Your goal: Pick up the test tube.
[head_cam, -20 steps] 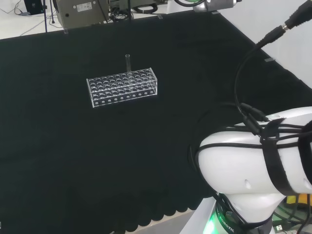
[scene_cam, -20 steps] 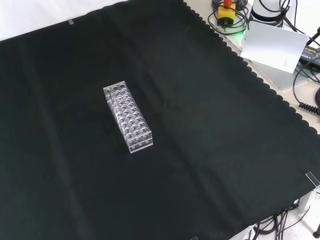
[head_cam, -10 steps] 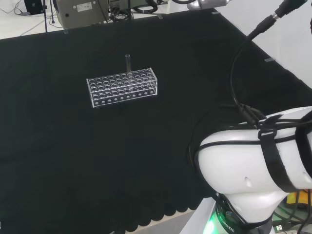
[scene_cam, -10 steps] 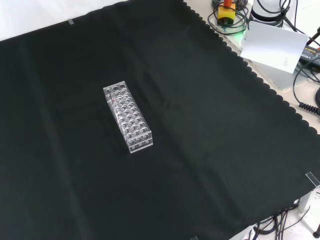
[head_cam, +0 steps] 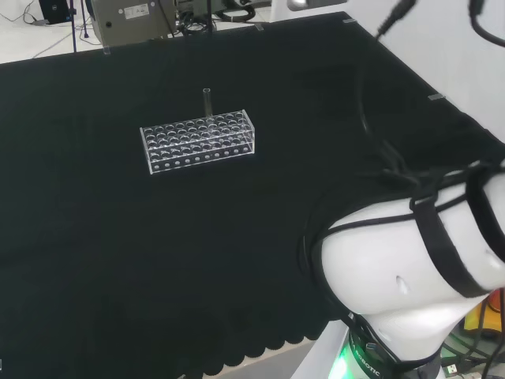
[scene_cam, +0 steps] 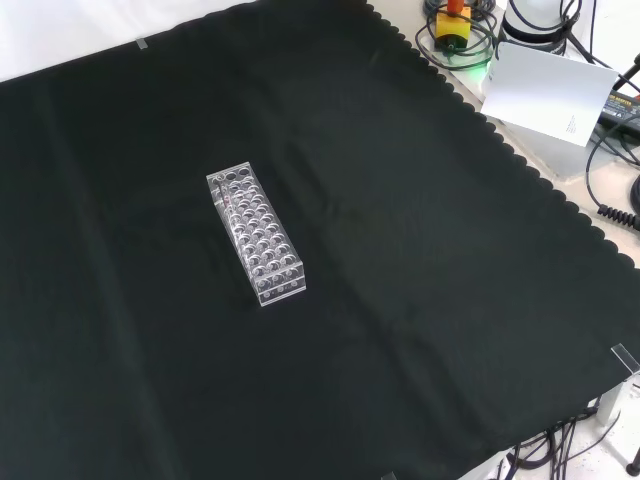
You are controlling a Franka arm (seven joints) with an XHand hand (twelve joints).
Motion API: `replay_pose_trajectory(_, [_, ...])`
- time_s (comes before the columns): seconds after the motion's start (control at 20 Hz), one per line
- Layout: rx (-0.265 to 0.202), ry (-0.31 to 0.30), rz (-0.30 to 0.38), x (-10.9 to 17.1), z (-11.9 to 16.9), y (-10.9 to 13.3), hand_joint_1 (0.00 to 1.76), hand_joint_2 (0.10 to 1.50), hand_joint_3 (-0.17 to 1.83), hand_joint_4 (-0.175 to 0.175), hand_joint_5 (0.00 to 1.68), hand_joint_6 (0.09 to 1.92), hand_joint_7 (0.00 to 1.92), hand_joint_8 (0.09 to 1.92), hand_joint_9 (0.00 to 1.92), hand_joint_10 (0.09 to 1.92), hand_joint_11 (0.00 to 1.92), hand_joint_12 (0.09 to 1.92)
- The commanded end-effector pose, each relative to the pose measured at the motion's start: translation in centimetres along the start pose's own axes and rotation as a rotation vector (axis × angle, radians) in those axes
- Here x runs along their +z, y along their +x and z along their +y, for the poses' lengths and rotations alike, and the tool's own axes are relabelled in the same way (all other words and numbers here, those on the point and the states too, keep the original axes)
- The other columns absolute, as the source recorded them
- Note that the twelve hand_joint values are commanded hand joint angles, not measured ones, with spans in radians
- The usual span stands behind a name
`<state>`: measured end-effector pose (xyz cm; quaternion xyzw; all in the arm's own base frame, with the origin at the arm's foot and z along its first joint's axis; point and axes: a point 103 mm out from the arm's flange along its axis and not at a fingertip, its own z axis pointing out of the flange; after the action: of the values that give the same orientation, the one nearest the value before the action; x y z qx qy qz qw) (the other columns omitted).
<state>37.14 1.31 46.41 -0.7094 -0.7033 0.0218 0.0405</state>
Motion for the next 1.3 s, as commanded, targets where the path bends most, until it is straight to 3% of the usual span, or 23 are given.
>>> replay_pose_trajectory(0.05, [-0.060, 0.075, 0.012, 2.3, 8.5, 0.7, 0.69, 0.77, 0.41, -0.091, 0.35, 0.09, 0.20, 0.86, 0.31, 0.80, 0.11, 1.57])
replay_pose_trajectory(0.2, [-0.059, 0.109, -0.004, 3.5, 10.9, 0.6, 0.70, 0.76, 0.41, -0.093, 0.36, 0.09, 0.22, 0.87, 0.27, 0.90, 0.11, 1.57])
replay_pose_trajectory(0.6, [-0.046, 0.206, -0.016, 7.6, 15.8, 0.2, 0.70, 0.76, 0.42, -0.094, 0.37, 0.09, 0.22, 0.87, 0.24, 0.93, 0.10, 1.57])
replay_pose_trajectory(0.75, [-0.046, 0.213, 0.001, 9.3, 17.3, 0.1, 0.70, 0.76, 0.42, -0.095, 0.37, 0.09, 0.22, 0.88, 0.24, 0.94, 0.10, 1.57])
replay_pose_trajectory(1.05, [-0.044, 0.245, -0.016, 12.5, 19.9, 0.1, 0.81, 0.73, 0.46, -0.114, 0.48, 0.09, 0.44, 0.87, 0.42, 0.89, 0.23, 1.52])
replay_pose_trajectory(1.3, [-0.045, 0.294, -0.034, 15.2, 21.7, 0.4, 0.84, 0.72, 0.50, -0.122, 0.53, 0.09, 0.52, 0.86, 0.49, 0.87, 0.28, 1.50])
